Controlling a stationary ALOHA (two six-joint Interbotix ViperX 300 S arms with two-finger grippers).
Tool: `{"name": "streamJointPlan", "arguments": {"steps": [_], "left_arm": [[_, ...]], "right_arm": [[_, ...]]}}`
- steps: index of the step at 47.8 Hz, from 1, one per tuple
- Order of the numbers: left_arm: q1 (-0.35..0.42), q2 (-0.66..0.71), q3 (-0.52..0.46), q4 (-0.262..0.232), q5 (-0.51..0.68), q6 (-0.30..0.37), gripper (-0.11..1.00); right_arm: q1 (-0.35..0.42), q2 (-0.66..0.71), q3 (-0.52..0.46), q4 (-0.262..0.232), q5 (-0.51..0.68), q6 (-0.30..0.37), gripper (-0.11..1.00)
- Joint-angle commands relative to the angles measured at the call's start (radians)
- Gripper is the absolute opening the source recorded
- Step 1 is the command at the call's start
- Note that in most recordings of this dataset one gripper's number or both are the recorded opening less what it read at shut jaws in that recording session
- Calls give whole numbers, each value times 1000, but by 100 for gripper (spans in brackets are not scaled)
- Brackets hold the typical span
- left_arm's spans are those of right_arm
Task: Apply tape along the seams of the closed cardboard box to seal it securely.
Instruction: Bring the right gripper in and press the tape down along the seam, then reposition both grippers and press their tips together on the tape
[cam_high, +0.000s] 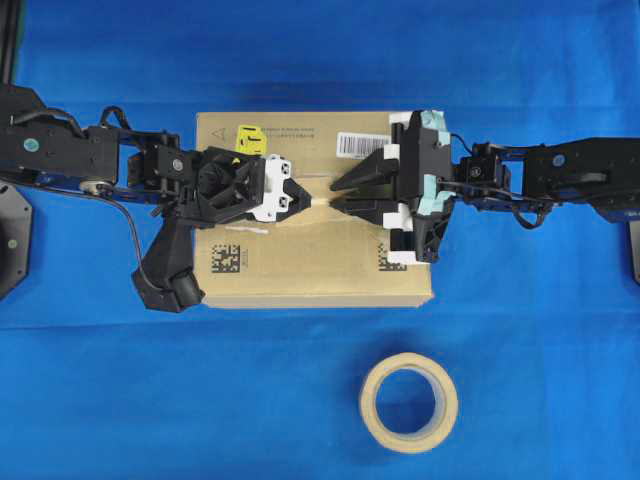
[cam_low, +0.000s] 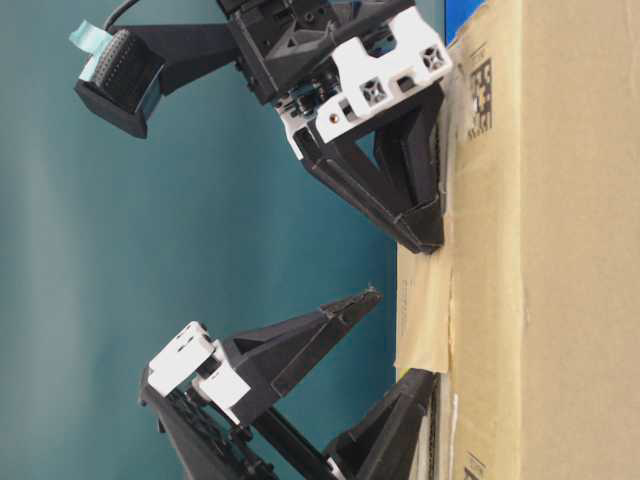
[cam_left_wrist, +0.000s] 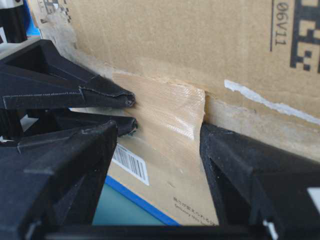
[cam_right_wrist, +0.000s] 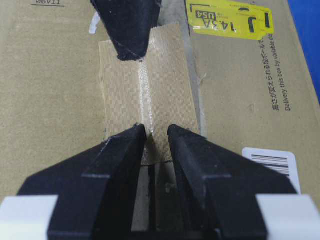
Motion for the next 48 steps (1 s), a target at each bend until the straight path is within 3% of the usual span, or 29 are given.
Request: {"name": "streamJointPlan", "arguments": {"steps": [1,48], "left_arm": [[5,-9,-15,0,11,-3,64],[23,-64,-5,0,86,-8,64]], "right_arm": [[-5,-8,-11,9,14,-2,36],[-5,-8,-9,15,21,-2,36]]}}
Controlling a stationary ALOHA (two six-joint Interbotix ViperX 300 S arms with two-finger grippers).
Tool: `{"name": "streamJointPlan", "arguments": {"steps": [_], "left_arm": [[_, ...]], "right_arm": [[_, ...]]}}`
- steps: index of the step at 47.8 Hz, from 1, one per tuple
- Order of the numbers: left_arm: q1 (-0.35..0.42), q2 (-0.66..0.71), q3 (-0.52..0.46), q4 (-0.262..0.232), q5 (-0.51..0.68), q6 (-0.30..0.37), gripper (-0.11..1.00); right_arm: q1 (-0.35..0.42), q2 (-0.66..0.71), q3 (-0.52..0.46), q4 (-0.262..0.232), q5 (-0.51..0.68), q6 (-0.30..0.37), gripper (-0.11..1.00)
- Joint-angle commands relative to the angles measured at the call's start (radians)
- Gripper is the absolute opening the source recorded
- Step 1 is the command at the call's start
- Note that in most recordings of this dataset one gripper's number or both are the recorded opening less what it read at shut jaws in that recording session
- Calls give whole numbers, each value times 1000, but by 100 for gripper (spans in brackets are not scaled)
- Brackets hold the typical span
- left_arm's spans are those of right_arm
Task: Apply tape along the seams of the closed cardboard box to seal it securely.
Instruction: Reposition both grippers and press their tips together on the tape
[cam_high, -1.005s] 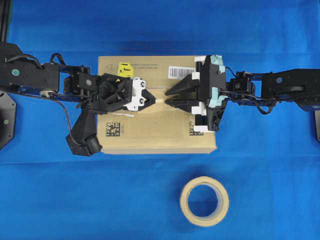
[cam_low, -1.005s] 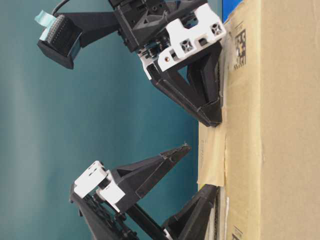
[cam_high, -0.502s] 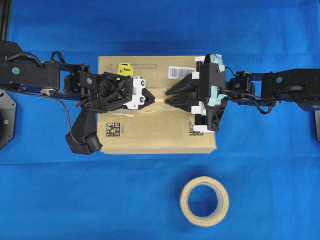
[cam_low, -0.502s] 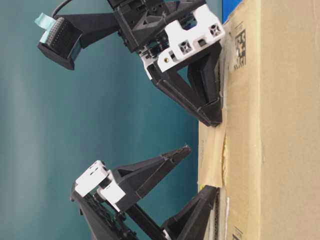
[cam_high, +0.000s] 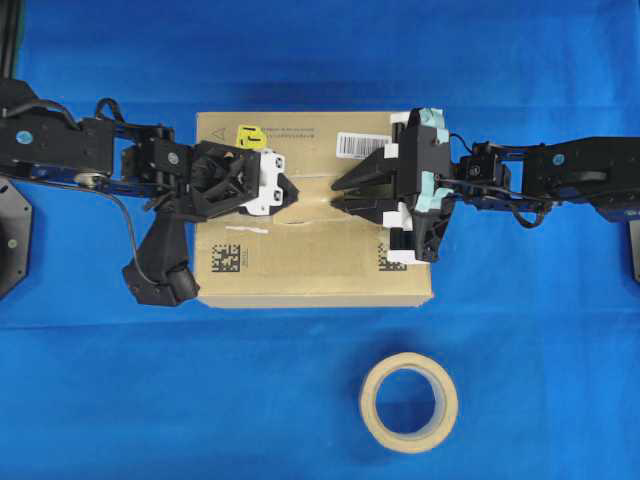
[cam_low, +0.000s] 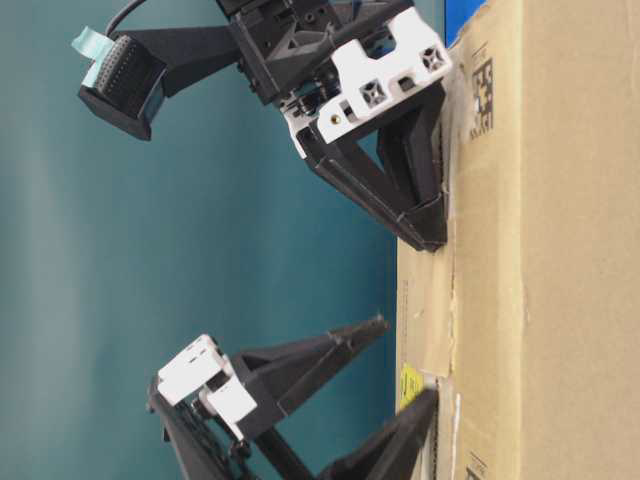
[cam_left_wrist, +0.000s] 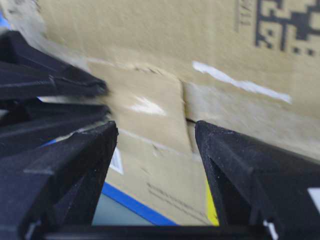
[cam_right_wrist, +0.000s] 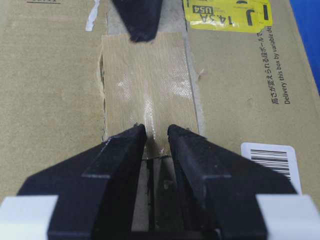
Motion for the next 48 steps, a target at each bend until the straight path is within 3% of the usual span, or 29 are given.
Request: {"name": "streamJointPlan", "arguments": {"steps": [1,12,21,30,34,35,41,45,48], "left_arm": [[8,-38,-3,2,-6,-2,64],[5,-103,21,-5,-55,-41,64],[-14,-149,69,-6,-207,-176,63],[-63,-178,106,-6,-356,-440,62],[-81,-183,110,-6,-399,-592,57],[-86,-181,112,-8,-408,-657,55],[-98,-173,110,-8,-431,-933,24],[-98,-164,106,-6,-451,-1088,5],[-94,-152,103,-6,-486,-1184,-1]], "right_arm": [[-5,-8,-9,2,3,-2,36],[2,-31,-12,2,-5,-2,36],[5,-133,-8,-2,-5,-15,36],[-5,-201,-12,-11,-35,-18,36],[-17,-199,-14,-11,-74,-17,35],[-20,-199,-15,-11,-86,-17,35],[-25,-181,-32,-14,-120,-25,29],[-23,-160,-51,-28,-118,-25,9],[-23,-143,-64,-37,-118,-25,0]]}}
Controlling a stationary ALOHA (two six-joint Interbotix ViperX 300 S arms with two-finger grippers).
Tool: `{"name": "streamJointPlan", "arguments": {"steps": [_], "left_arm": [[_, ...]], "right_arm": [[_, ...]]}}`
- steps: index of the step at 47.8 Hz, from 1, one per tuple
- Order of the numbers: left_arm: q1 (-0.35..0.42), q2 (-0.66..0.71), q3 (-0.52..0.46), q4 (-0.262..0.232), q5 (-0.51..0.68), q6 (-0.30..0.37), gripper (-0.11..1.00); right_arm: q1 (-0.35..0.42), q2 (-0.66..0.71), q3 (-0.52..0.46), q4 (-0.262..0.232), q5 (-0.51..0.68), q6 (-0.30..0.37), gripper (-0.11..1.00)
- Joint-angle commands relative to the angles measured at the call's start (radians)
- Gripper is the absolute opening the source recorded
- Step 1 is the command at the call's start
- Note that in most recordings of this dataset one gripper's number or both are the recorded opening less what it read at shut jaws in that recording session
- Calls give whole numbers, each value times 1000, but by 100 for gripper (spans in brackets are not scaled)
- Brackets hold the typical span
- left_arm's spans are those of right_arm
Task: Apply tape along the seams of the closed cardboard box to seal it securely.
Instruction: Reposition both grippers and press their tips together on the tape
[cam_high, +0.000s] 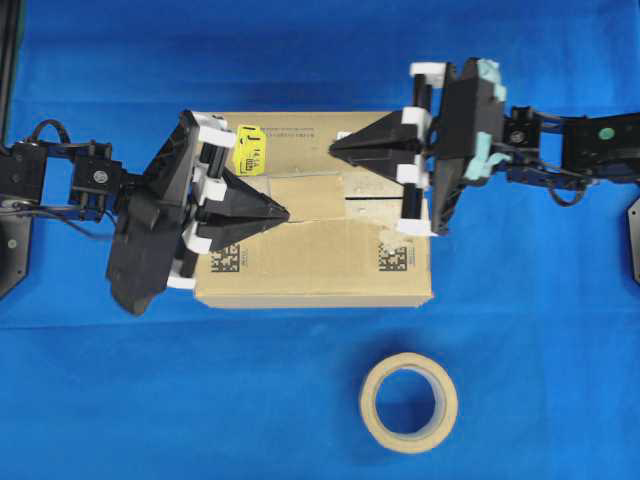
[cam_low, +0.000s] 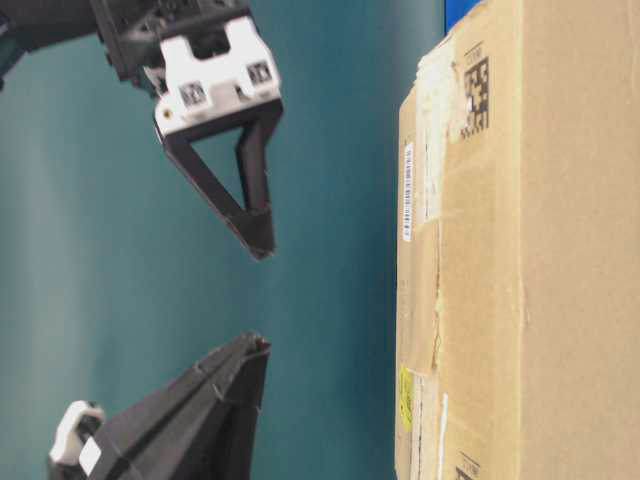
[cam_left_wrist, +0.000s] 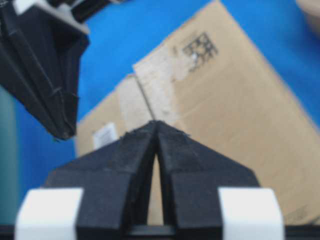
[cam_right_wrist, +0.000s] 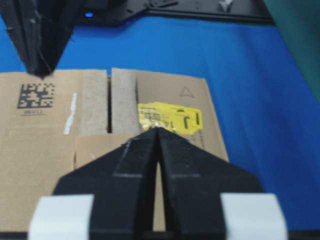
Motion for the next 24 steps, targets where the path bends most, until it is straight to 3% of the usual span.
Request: {"name": "streamJointPlan", "arguments": {"steps": [1,17,24], "left_arm": [[5,8,-17,-2,-49,-87,0],[58,97,11,-3,-146,-268,0],[89,153,38,-3,-178,-310,0]], "right_arm": [[2,11,-43,-14,-12,-2,0],[20,114,-97,-28,-11,3,0],[20,166,-95,-23,-26,11,0]]}}
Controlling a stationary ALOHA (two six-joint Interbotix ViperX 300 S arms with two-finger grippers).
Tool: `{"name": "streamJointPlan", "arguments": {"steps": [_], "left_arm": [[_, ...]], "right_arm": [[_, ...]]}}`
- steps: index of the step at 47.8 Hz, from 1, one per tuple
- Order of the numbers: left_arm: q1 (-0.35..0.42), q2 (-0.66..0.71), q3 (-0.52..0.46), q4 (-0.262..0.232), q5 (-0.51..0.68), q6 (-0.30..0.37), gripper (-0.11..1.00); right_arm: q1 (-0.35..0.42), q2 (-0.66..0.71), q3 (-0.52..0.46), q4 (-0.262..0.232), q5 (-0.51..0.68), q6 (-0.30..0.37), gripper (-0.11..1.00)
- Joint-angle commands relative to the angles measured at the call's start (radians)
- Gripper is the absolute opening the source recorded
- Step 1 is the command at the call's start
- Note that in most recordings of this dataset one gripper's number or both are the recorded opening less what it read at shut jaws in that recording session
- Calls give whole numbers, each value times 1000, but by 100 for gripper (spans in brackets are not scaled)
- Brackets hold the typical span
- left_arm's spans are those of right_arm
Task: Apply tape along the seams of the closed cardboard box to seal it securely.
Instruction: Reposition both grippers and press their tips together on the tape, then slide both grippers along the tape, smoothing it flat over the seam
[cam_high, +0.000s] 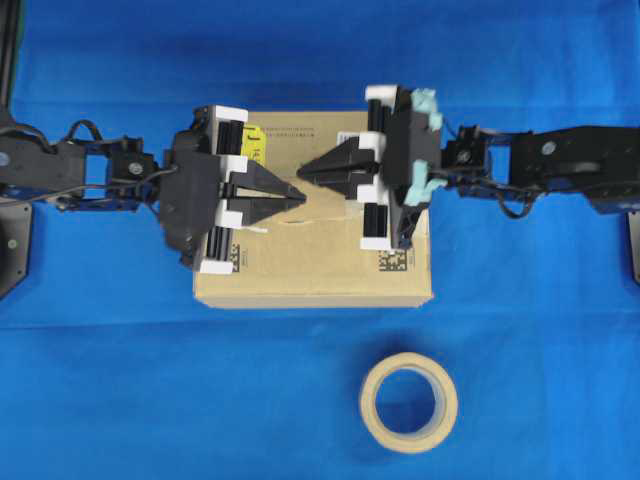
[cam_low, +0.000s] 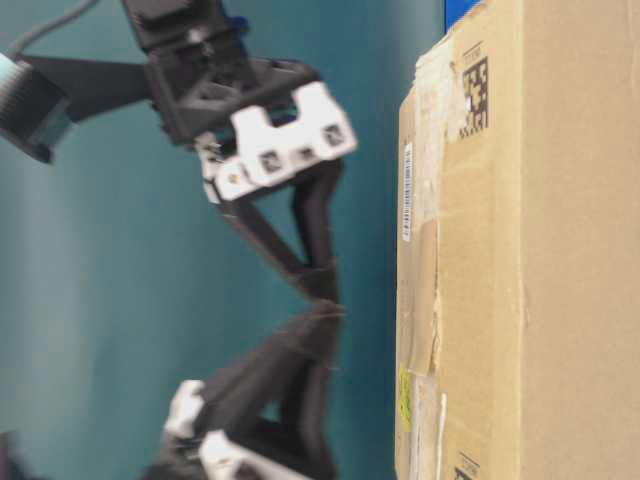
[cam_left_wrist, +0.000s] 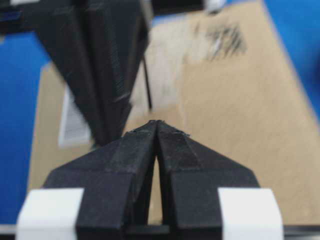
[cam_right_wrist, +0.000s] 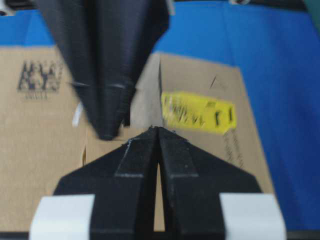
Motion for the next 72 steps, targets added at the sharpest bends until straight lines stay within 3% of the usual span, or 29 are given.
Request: {"name": "streamJointPlan", "arguments": {"steps": [1,25,36,48,60,72], "left_arm": [[12,20,3,-2,-29,-14,0],[44,78,63,-2,-43,-109,0],[107,71,147,-2,-46,-161,0],[107,63,184,-2,-51,-198,0],[97,28,213,-2,-51,-201,0],[55,-72,91,0,-52,-126,0]], "right_arm": [[0,14,-21,3,-25,6,0],[5,100,-8,64,-40,15,0],[6,75,48,91,-28,15,0],[5,21,141,133,-37,15,0],[6,-35,193,152,-80,6,0],[6,-141,147,124,-80,-40,0]]}}
